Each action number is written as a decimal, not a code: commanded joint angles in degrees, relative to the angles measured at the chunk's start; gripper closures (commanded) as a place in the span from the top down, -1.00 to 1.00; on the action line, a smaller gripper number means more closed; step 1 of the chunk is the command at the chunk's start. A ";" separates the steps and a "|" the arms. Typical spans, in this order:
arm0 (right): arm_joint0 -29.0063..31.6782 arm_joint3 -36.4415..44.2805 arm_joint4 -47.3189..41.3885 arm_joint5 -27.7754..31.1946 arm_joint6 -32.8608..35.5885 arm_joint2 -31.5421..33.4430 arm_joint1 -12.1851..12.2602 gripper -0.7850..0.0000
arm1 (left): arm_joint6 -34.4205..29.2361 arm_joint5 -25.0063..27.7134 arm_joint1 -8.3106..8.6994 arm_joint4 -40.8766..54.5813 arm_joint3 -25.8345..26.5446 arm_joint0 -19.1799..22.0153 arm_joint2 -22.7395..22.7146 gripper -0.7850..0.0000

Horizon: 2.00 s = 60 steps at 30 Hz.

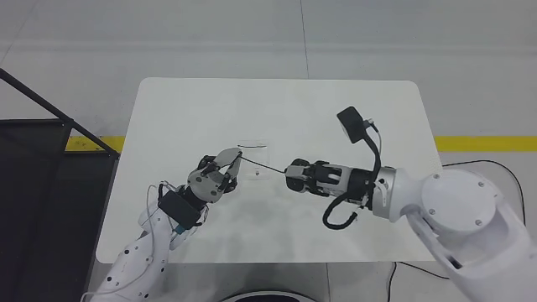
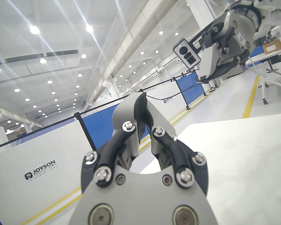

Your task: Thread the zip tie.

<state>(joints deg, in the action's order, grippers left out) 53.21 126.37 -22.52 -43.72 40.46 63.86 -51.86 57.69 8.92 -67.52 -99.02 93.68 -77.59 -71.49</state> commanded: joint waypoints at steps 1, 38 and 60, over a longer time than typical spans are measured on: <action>-0.02 0.01 -0.20 -0.03 -0.07 0.06 -0.02 -1.00 | 0.05 0.00 0.00 0.06 -0.04 0.00 -0.04 -1.00; 1.57 -0.10 -3.75 2.47 -1.40 2.17 -0.18 -1.00 | 0.22 0.13 -0.05 -0.41 -0.74 0.25 0.34 -1.00; 4.68 -0.16 -6.94 6.36 -1.60 5.24 -0.14 -1.00 | -0.38 0.17 -0.12 -0.94 -0.89 0.64 1.01 -1.00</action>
<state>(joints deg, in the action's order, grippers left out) 57.80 126.22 -29.42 -37.54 38.86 69.04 -52.00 57.30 9.08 -67.64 -99.96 92.79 -76.95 -70.48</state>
